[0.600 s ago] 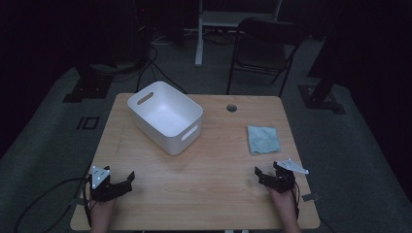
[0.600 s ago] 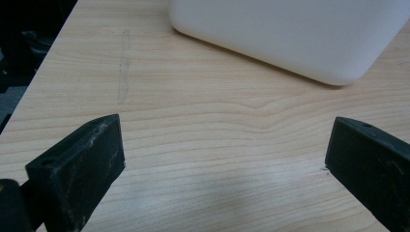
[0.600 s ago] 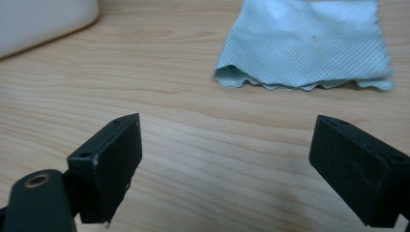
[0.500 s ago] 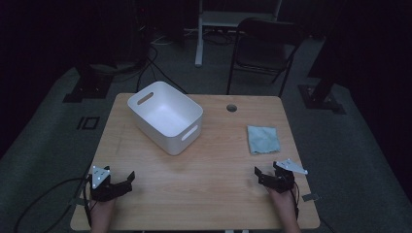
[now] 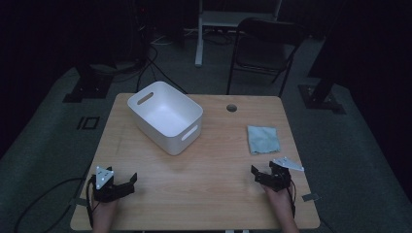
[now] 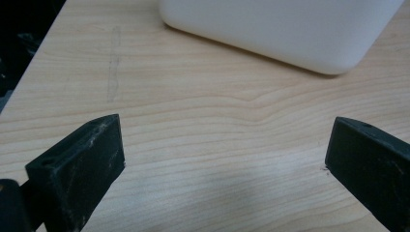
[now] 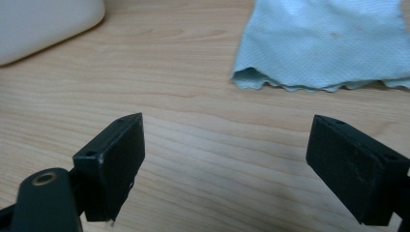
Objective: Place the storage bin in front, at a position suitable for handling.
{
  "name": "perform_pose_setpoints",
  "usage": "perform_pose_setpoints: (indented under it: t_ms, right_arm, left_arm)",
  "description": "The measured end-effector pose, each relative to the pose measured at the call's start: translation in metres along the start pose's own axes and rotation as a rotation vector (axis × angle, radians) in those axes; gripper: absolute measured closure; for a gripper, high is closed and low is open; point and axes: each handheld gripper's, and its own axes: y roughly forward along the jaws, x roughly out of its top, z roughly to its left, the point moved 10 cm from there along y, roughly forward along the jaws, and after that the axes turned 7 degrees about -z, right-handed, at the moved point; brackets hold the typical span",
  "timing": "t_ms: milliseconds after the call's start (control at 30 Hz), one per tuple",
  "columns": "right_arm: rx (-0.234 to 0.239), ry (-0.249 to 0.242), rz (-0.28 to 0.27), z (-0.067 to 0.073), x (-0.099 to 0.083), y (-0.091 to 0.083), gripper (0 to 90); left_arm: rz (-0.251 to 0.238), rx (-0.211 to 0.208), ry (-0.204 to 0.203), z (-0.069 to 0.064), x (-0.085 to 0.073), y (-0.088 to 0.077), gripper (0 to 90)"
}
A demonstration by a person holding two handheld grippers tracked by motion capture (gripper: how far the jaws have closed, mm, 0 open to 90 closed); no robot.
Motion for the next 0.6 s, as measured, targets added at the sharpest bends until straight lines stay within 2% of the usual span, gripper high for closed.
perform_pose_setpoints:
  t_ms: [67, 167, 600]
  right_arm:
    - [0.033, -0.009, 0.022, 0.009, -0.001, 0.006, 13.5]
    - [0.038, -0.052, 0.027, 0.017, 0.002, 0.009, 13.5]
    - [0.122, -0.030, 0.010, 0.040, 0.029, 0.024, 13.5]
  left_arm:
    - [-0.003, -0.004, 0.009, -0.003, 0.001, 0.000, 0.5]
    - [-0.002, -0.004, 0.012, -0.005, 0.000, -0.001, 0.5]
    - [0.005, -0.015, 0.007, -0.006, -0.001, 0.000, 0.6]
